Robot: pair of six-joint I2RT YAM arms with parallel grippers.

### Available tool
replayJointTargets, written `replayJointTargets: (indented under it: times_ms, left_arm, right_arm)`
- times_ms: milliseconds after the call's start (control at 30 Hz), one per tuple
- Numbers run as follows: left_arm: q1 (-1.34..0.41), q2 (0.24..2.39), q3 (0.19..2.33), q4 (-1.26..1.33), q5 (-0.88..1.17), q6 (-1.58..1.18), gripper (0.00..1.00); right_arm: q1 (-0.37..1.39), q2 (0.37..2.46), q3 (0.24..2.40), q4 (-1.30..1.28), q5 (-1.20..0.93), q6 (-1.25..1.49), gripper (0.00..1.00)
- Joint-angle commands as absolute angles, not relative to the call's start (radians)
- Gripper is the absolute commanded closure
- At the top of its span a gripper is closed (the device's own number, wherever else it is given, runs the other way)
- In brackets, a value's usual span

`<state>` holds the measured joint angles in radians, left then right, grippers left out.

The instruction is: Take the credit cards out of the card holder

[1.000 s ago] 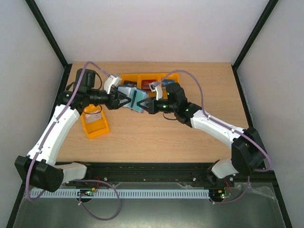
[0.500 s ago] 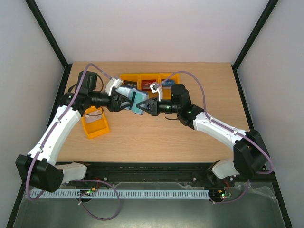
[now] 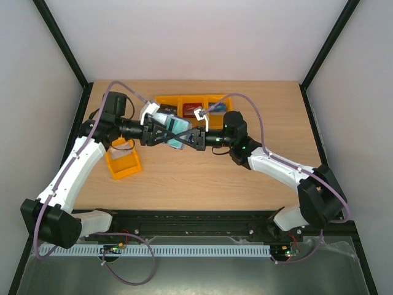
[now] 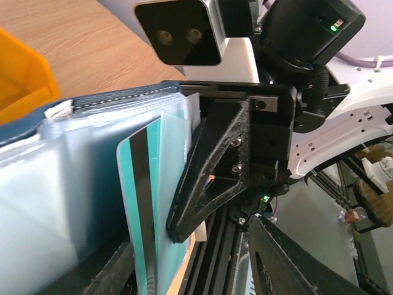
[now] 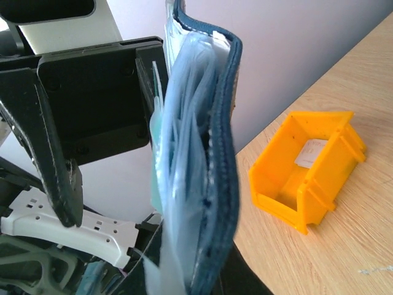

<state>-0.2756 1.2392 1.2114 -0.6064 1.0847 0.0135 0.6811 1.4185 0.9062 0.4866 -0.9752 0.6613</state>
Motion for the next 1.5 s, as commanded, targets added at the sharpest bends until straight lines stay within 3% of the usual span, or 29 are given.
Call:
replayJointTargets:
  times_ms: [0, 67, 133, 200, 233, 300, 433, 533, 600, 700, 733, 767, 867, 967, 1067, 1200, 1467]
  left_arm:
    - [-0.310, 1.269, 1.227, -0.630, 1.195, 0.044, 0.55]
    - [-0.310, 1.271, 1.233, -0.635, 1.221, 0.052, 0.61]
    - [-0.310, 1.268, 1.243, -0.659, 1.230, 0.077, 0.73]
    - [-0.301, 1.260, 1.252, -0.684, 1.220, 0.107, 0.95]
    - [-0.293, 1.255, 1.253, -0.690, 1.213, 0.113, 0.97]
    - [-0.266, 1.244, 1.249, -0.697, 1.210, 0.120, 0.98]
    - [-0.236, 1.231, 1.237, -0.697, 1.198, 0.123, 0.98]
    - [-0.233, 1.231, 1.237, -0.698, 1.197, 0.123, 0.98]
    - [-0.230, 1.230, 1.241, -0.702, 1.197, 0.128, 0.98]
    - [-0.225, 1.229, 1.236, -0.705, 1.197, 0.133, 0.98]
    - [-0.223, 1.229, 1.234, -0.706, 1.200, 0.132, 0.98]
    - [-0.221, 1.228, 1.232, -0.706, 1.201, 0.133, 0.97]
    - [-0.204, 1.223, 1.233, -0.706, 1.194, 0.131, 0.77]
    - [-0.177, 1.218, 1.233, -0.708, 1.194, 0.131, 0.74]
    - [-0.171, 1.215, 1.227, -0.718, 1.215, 0.142, 0.77]
    - [-0.171, 1.215, 1.220, -0.716, 1.204, 0.145, 0.97]
    - [-0.181, 1.216, 1.221, -0.718, 1.198, 0.146, 0.97]
  right_arm:
    - [0.708, 1.469, 0.976, 0.748, -1.022, 0.756, 0.98]
    - [0.708, 1.482, 0.982, 0.773, -1.021, 0.771, 0.98]
    - [0.708, 1.488, 0.985, 0.773, -1.024, 0.771, 0.98]
    - [0.707, 1.481, 0.969, 0.771, -1.027, 0.760, 0.98]
    - [0.707, 1.473, 0.959, 0.759, -1.029, 0.747, 0.98]
    - [0.702, 1.453, 0.938, 0.724, -1.028, 0.714, 0.98]
    - [0.699, 1.430, 0.912, 0.666, -1.060, 0.669, 0.73]
    - [0.697, 1.424, 0.904, 0.626, -1.062, 0.645, 0.69]
    - [0.694, 1.417, 0.897, 0.621, -1.060, 0.640, 0.75]
    - [0.687, 1.409, 0.888, 0.626, -1.059, 0.640, 0.96]
    - [0.686, 1.407, 0.886, 0.626, -1.060, 0.640, 0.98]
    - [0.685, 1.407, 0.885, 0.627, -1.065, 0.640, 0.98]
    - [0.681, 1.402, 0.884, 0.624, -1.075, 0.641, 0.98]
    - [0.677, 1.392, 0.884, 0.614, -1.084, 0.640, 0.98]
    - [0.675, 1.388, 0.889, 0.609, -1.090, 0.640, 0.98]
    - [0.675, 1.390, 0.896, 0.608, -1.094, 0.640, 0.98]
    - [0.673, 1.392, 0.897, 0.586, -1.091, 0.616, 0.98]
